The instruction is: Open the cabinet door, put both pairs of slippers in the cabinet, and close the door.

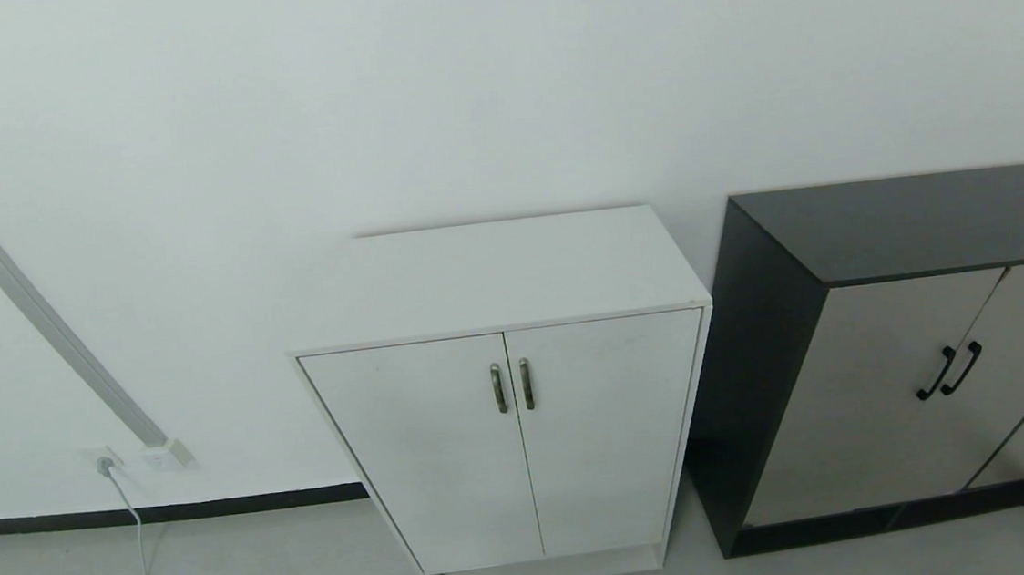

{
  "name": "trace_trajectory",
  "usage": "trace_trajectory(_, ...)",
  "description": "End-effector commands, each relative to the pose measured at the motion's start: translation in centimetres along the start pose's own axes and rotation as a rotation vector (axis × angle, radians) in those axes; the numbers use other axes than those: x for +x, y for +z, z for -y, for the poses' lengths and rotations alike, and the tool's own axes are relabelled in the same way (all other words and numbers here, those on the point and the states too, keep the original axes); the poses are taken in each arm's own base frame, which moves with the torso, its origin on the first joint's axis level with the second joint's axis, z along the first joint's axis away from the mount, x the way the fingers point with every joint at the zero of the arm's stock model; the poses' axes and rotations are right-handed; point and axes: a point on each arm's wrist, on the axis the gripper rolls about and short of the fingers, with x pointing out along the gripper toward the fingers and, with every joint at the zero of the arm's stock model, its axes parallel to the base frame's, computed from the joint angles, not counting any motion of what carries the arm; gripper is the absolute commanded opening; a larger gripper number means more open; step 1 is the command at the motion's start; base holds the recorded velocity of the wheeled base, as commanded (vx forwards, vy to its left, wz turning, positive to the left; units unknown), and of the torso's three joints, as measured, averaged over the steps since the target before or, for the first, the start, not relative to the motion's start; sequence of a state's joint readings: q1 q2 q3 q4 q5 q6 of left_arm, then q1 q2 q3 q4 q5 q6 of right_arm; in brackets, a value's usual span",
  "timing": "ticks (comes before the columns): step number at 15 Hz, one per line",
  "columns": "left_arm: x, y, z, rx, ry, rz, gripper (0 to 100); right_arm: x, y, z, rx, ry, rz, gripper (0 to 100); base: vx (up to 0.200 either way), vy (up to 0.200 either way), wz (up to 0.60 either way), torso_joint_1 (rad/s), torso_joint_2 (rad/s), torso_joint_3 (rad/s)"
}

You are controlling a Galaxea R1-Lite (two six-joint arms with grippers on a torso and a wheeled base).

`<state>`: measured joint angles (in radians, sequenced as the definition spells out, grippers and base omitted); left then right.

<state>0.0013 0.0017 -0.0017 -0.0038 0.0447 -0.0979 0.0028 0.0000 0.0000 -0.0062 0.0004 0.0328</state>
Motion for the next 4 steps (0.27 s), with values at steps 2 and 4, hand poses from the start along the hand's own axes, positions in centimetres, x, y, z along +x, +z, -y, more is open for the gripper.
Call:
trace_trajectory(2,0.00,0.00,0.00,0.000,0.000,0.001,0,0.00,0.00,0.00,-0.002,0.001,0.000,0,0.000,0.000,0.00,0.000,0.00,0.000)
trace_trajectory(4,0.00,0.00,0.00,0.000,0.000,0.001,0,0.00,0.00,0.00,-0.002,0.001,0.000,0,0.000,0.000,0.00,0.000,0.00,0.000)
